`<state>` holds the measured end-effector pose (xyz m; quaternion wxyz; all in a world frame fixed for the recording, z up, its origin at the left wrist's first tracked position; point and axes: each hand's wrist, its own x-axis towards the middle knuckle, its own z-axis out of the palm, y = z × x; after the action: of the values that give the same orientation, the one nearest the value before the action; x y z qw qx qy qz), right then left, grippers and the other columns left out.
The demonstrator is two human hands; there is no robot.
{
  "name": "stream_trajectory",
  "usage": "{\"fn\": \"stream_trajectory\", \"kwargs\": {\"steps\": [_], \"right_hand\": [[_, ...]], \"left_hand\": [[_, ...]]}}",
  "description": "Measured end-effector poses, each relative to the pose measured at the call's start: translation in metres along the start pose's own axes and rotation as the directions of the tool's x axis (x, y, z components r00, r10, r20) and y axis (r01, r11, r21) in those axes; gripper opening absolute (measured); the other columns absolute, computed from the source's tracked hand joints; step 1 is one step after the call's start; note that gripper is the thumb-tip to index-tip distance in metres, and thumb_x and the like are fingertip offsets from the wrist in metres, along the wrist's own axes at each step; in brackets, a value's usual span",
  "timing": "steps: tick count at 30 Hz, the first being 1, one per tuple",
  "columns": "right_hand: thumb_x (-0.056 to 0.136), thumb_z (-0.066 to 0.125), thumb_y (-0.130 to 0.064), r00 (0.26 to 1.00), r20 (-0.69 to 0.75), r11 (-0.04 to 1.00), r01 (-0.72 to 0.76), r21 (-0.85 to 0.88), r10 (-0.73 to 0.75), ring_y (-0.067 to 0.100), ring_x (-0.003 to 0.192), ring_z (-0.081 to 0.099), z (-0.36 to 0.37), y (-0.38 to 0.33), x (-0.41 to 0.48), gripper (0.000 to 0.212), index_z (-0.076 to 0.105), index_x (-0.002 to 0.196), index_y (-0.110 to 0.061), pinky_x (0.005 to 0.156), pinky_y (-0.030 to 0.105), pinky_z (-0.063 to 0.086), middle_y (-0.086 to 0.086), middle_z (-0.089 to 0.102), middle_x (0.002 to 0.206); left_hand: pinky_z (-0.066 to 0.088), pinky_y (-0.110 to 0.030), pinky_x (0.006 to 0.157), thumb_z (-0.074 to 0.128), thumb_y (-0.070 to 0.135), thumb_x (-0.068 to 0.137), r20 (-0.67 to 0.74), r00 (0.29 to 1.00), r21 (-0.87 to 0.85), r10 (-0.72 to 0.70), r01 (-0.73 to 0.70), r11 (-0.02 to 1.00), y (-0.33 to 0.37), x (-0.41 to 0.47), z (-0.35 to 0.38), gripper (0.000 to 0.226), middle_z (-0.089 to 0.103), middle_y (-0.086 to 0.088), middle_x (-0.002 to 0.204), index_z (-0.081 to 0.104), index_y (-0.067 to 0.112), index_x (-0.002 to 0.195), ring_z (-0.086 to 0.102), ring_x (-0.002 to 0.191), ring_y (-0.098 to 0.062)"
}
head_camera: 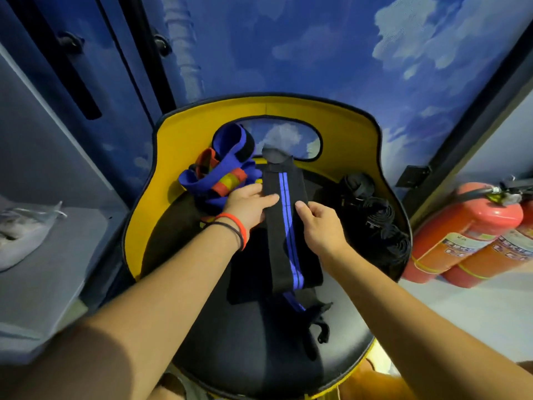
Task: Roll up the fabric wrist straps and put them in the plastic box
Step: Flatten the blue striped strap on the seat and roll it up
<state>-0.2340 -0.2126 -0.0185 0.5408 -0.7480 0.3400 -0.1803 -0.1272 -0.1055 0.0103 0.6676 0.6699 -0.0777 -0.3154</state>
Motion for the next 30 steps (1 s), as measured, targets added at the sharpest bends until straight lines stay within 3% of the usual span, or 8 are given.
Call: {"fn": "stream_trajectory", "kwargs": {"steps": [5,8,14,20,21,23,26,30], "right_hand": [[0.097,0.06,-0.048,0.981,0.052,0.973,-0.175,-0.152,0.184,0.033,0.065,0.061,0.014,0.032,0.024,0.053,0.063,0.079,0.001,0.065,0.045,0.051,0.009,0.064,0.066],[0.097,0.063,-0.045,0.962,0.095,0.94,-0.226,-0.255,0.257,0.027,0.062,0.059,0.008,0.042,0.023,0.05,0.059,0.067,-0.005,0.061,0.037,0.045,0.009,0.061,0.063],[0.096,0.067,-0.04,0.883,0.183,0.895,-0.394,-0.212,0.432,0.031,0.082,0.074,-0.01,0.043,0.012,0.039,0.075,0.091,-0.003,0.071,0.04,0.063,0.017,0.075,0.089],[0.094,0.072,-0.021,0.86,0.2,0.875,-0.422,-0.238,0.469,0.033,0.073,0.073,-0.016,0.047,0.012,0.026,0.073,0.096,0.005,0.075,0.049,0.063,0.016,0.069,0.078],[0.094,0.072,-0.019,0.86,0.195,0.871,-0.419,-0.255,0.471,0.034,0.074,0.073,-0.016,0.048,0.013,0.022,0.073,0.095,0.003,0.076,0.05,0.063,0.014,0.068,0.075],[0.094,0.071,-0.017,0.864,0.189,0.869,-0.407,-0.283,0.466,0.032,0.069,0.072,-0.016,0.051,0.015,0.018,0.073,0.09,0.001,0.075,0.051,0.063,0.011,0.065,0.069],[0.095,0.069,-0.019,0.889,0.188,0.872,-0.335,-0.356,0.418,0.03,0.058,0.071,-0.014,0.055,0.016,0.021,0.069,0.082,-0.002,0.066,0.048,0.064,0.011,0.065,0.065],[0.09,0.072,-0.024,0.945,0.118,0.894,-0.244,-0.375,0.307,0.03,0.064,0.073,-0.013,0.059,0.005,0.019,0.069,0.081,-0.009,0.065,0.047,0.063,0.009,0.07,0.074]], "left_hand": [[0.058,-0.048,0.091,0.079,0.002,0.078,-0.069,0.997,0.183,0.031,-0.018,0.983,-0.039,0.053,-0.008,0.012,0.073,-0.015,0.082,0.074,0.001,0.089,0.068,0.082,-0.027],[0.057,-0.051,0.091,0.085,0.016,0.067,-0.133,0.989,0.257,0.062,-0.026,0.966,-0.054,0.084,0.0,0.013,0.075,-0.02,0.086,0.076,0.014,0.076,0.064,0.078,-0.024],[0.049,-0.025,0.09,0.081,0.006,0.08,-0.216,0.972,0.359,0.092,-0.009,0.933,-0.053,0.11,0.017,0.05,0.071,-0.01,0.116,0.066,0.001,0.127,0.066,0.104,-0.02],[0.052,-0.03,0.085,0.082,0.01,0.08,-0.241,0.962,0.486,0.127,0.006,0.874,-0.056,0.116,0.024,0.022,0.06,0.009,0.069,0.075,0.002,0.099,0.061,0.085,-0.02],[0.054,-0.034,0.088,0.083,0.014,0.079,-0.244,0.96,0.514,0.137,0.008,0.858,-0.054,0.112,0.025,0.021,0.067,0.002,0.076,0.075,0.005,0.096,0.064,0.087,-0.023],[0.055,-0.043,0.093,0.086,0.034,0.07,-0.202,0.97,0.559,0.132,0.003,0.829,-0.058,0.107,0.027,0.054,0.074,-0.012,0.108,0.071,0.005,0.113,0.068,0.104,-0.029],[0.048,-0.047,0.106,0.086,0.041,0.066,-0.124,0.982,0.611,0.142,-0.038,0.791,-0.061,0.084,0.028,0.091,0.055,-0.008,0.144,0.049,0.016,0.145,0.056,0.129,-0.025],[0.051,-0.04,0.099,0.077,0.025,0.085,-0.071,0.968,0.738,0.241,-0.112,0.665,-0.069,0.02,0.01,0.046,0.053,-0.003,0.125,0.064,0.021,0.13,0.061,0.112,-0.025]]}}
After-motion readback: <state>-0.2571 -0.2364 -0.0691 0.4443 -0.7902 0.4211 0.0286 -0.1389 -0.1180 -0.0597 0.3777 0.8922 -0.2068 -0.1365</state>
